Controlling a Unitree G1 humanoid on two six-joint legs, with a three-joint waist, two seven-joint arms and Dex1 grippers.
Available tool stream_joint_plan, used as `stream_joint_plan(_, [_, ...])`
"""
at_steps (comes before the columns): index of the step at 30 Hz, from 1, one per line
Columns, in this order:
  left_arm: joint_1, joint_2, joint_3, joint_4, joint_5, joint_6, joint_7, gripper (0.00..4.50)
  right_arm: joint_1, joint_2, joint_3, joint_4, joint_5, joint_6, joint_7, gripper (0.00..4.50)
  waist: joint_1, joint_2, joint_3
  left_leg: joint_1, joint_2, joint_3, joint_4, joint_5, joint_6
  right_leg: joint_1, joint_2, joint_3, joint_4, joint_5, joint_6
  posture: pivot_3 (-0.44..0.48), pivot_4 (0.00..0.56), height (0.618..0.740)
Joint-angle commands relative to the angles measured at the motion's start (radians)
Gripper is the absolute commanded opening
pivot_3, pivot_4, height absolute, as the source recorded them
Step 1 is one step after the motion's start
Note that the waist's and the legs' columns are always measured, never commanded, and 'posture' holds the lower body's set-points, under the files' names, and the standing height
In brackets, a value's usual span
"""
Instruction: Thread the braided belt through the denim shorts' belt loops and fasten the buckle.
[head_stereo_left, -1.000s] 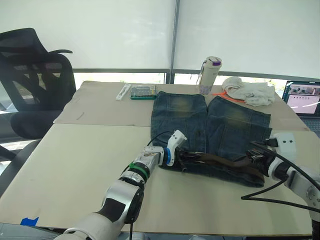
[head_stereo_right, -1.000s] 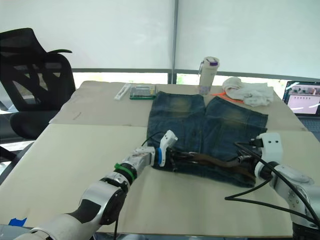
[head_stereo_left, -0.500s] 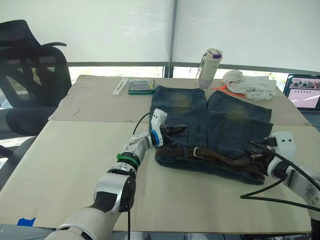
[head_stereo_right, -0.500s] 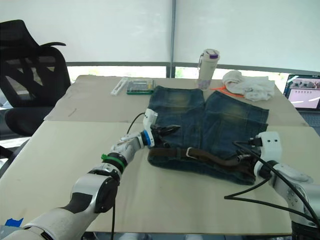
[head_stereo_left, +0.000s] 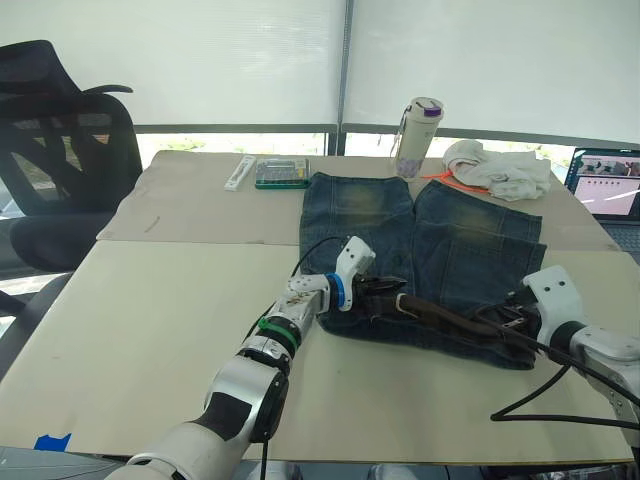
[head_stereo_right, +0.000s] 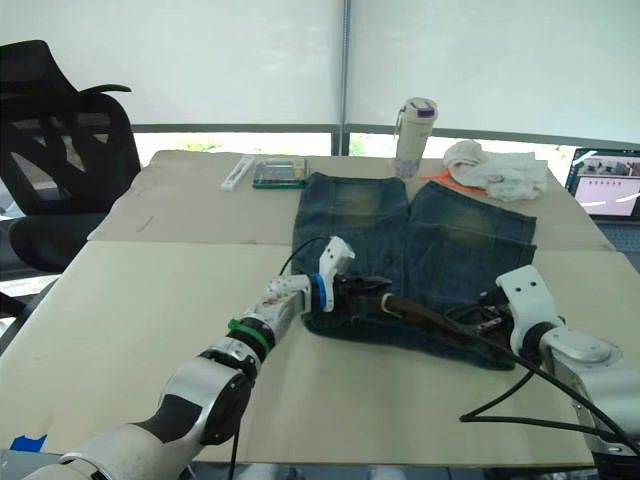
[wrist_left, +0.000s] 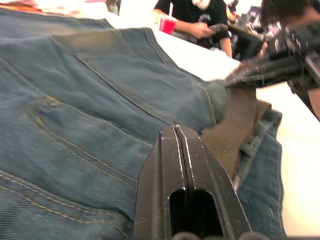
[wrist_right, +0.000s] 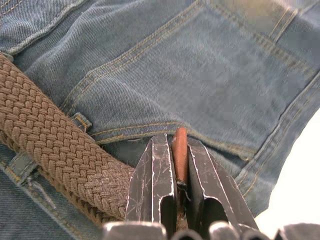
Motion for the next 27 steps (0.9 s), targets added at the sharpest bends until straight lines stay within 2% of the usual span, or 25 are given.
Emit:
stream_joint_plan(1, [-0.005, -0.027, -0.030, -0.019, 0.021, -0.034, -0.007, 0.02, -0.014, -0.024, -0.037, -0.029, -0.025, -0.014, 0.009, 0.00, 0.001, 0.000, 0.000, 0.000, 0.000, 0.000, 0.000, 0.000, 0.000, 0.000, 0.000, 0.000, 0.000, 0.000, 0.000, 0.000, 0.150, 0.737])
stream_joint_plan(12, [0.010, -0.059, -0.118, 0.046, 0.104, -0.105, 0.047, 0.02, 0.000, -0.035, -0.049, -0.059, -0.055, 0.002, 0.016, 0.00, 0.014, 0.000, 0.000, 0.000, 0.000, 0.000, 0.001, 0.000, 0.000, 0.000, 0.000, 0.000, 0.000, 0.000, 0.000, 0.000, 0.150, 0.737])
stream_joint_plan(18, [0.031, -0.060, -0.215, 0.101, 0.211, -0.132, 0.087, 0.02, -0.002, -0.027, -0.068, -0.070, -0.049, 0.018, 0.011, 0.00, 0.016, 0.000, 0.000, 0.001, 0.000, 0.000, 0.001, 0.000, 0.000, 0.001, 0.000, 0.000, 0.000, 0.000, 0.000, 0.000, 0.150, 0.737])
stream_joint_plan(24, [0.046, -0.094, -0.290, 0.160, 0.290, -0.053, 0.141, 0.02, -0.011, -0.020, -0.080, -0.081, -0.044, 0.036, 0.008, 0.00, 0.022, -0.001, -0.001, 0.003, 0.001, -0.001, 0.002, 0.000, 0.001, 0.004, 0.000, -0.001, 0.000, 0.000, 0.000, 0.000, 0.150, 0.737])
stream_joint_plan(27, [0.053, -0.125, -0.289, 0.178, 0.269, 0.019, 0.096, 0.02, -0.022, -0.009, -0.089, -0.096, -0.034, 0.052, 0.003, 0.00, 0.021, -0.004, -0.002, 0.011, 0.001, -0.002, 0.002, -0.001, 0.002, 0.013, 0.000, -0.002, -0.002, 0.000, 0.000, 0.000, 0.150, 0.737])
